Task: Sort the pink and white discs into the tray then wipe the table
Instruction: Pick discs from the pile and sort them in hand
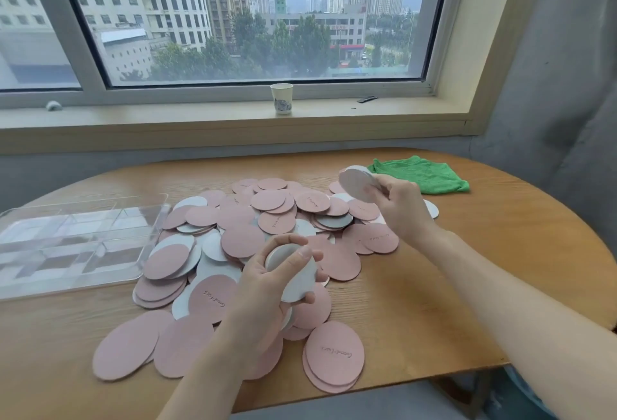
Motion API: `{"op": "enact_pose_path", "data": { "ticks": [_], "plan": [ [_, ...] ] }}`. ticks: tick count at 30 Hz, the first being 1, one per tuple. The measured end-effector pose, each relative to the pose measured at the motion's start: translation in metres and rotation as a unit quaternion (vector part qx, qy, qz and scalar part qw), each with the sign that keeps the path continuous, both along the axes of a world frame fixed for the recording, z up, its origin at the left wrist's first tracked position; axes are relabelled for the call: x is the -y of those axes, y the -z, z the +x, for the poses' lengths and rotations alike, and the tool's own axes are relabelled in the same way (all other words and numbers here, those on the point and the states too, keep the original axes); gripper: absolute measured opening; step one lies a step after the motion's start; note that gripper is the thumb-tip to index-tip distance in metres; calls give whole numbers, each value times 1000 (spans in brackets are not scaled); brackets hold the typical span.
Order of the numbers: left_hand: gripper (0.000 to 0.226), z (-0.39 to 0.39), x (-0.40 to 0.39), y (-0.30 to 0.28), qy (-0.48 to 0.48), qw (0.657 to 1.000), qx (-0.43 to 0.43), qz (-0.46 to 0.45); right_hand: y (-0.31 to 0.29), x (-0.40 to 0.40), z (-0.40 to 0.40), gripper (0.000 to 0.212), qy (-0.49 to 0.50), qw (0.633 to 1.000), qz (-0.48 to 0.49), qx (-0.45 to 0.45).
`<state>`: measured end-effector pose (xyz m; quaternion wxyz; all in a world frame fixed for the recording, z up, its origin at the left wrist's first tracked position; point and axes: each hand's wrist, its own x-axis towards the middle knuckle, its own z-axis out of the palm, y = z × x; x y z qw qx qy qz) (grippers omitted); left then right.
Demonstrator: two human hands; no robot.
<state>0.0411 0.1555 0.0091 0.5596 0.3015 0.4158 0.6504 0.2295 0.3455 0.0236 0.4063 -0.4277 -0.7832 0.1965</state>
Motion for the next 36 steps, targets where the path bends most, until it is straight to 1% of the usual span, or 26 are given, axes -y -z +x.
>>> {"op": "enact_pose_path", "data": {
  "ticks": [1, 2, 3, 4, 6, 7, 9, 12, 16, 18, 19, 21, 23, 25, 26, 29, 32, 34, 36],
  "plan": [
    [23, 0, 1, -1, -11, 1000, 2, 1, -5, 15, -5, 23, -16, 999, -12, -25],
    [25, -1, 3, -2, -27, 1000, 5, 1, -8, 30, -11, 23, -39, 997, -39, -53],
    [29, -2, 5, -4, -47, 999, 8, 0, -12, 47, -17, 17, -68, 991, -72, -85],
    [35, -4, 8, -6, -69, 998, 11, -2, -14, 65, -22, 11, -105, 979, -115, -130],
    [46, -10, 14, -9, -109, 994, 14, -7, -16, 100, -30, 13, -167, 936, -207, -229],
    [50, -14, 17, -9, -122, 992, 12, -9, -13, 113, -32, 17, -185, 916, -244, -259],
    [53, -20, 24, -8, -122, 992, 2, -14, -5, 138, -40, 23, -212, 892, -292, -273],
    [53, -24, 32, -4, -94, 996, 4, -1, 8, 160, -58, 20, -211, 894, -302, -255],
    [51, -26, 43, -2, -106, 994, 23, -15, 17, 177, -77, 17, -171, 930, -223, -238],
    [55, -29, 46, -1, -108, 993, 30, -20, 21, 185, -86, 19, -147, 938, -217, -228],
    [51, -30, 47, -1, -102, 994, 38, -22, 23, 187, -91, 21, -133, 943, -215, -216],
    [42, -33, 49, 0, -78, 995, 58, -22, 28, 186, -99, 29, -103, 967, -168, -158],
    [43, -37, 50, 1, -51, 996, 68, -19, 28, 181, -104, 37, -97, 984, -120, -93],
    [54, -42, 50, 4, -33, 997, 68, -14, 25, 176, -101, 45, -109, 987, -106, -52],
    [57, -45, 49, 5, -24, 998, 65, -9, 22, 174, -98, 50, -121, 987, -93, -40],
    [52, -50, 49, 5, -2, 998, 60, 6, 16, 170, -85, 69, -192, 980, -41, -21],
    [44, -50, 50, 4, 15, 999, 48, 11, 11, 169, -76, 95, -241, 969, -3, 60],
    [44, -44, 51, 3, 31, 999, 20, 6, 12, 168, -76, 99, -255, 961, 14, 102],
    [44, -38, 52, 2, 55, 998, 3, 10, 13, 169, -76, 95, -258, 960, 21, 105]
  ]
}}
